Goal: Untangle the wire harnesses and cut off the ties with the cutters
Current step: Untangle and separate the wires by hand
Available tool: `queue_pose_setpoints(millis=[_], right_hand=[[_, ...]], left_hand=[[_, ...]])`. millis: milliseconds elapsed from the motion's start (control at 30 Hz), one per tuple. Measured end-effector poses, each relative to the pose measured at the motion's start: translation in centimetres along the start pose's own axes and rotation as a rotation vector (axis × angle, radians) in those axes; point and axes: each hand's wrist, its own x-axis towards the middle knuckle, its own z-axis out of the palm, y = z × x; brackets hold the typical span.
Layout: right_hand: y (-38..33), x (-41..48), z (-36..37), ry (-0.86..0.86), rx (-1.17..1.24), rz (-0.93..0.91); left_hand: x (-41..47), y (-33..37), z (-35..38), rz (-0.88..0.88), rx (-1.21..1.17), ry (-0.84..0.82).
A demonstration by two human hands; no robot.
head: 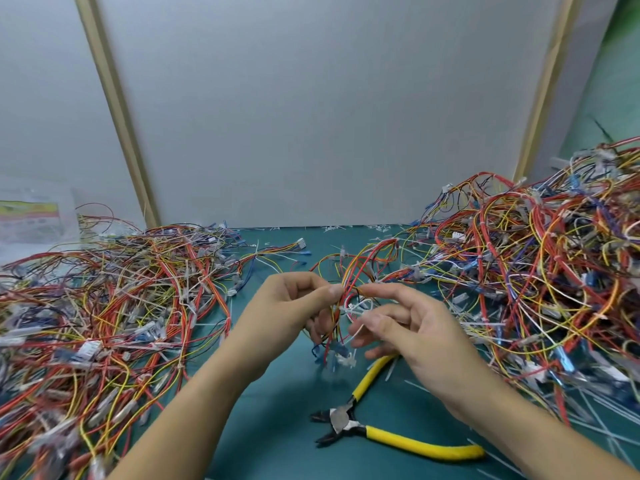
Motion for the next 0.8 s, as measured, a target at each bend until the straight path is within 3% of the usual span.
queue_pose_setpoints(millis=[67, 200, 333, 433, 567, 667, 800], right_hand=[[0.1, 0.0, -0.2, 0.041, -0.017, -0.033], [0.0, 0.1, -0.5, 0.086, -0.007, -0.058], [-0.1, 0.1, -0.7, 0.113, -0.012, -0.063], [-0.1, 0.0, -0.7, 0.112, 0.005, -0.059], [0.2, 0.1, -0.9, 0.086, -0.009, -0.063], [0.3, 0.0, -0.9, 0.025, -0.080, -0.056], [0.4, -0.1, -0.8, -0.001, -0.217, -0.083]], left_hand=[[0.0, -0.1, 0.5, 0.026, 0.031, 0.047], [0.3, -0.4, 1.0, 0.182, 0.150, 0.383], [-0.5, 0.2, 0.2, 0.507, 0.398, 0.654], [-0.8, 0.3, 0.4, 0.702, 0.630, 0.522], [-0.8, -0.4, 1.5, 0.475, 0.784, 0.239], [-0.7, -0.7, 1.8, 0.279, 0.653, 0.152], [-0.3, -0.7, 1.8, 0.157, 0.333, 0.097]])
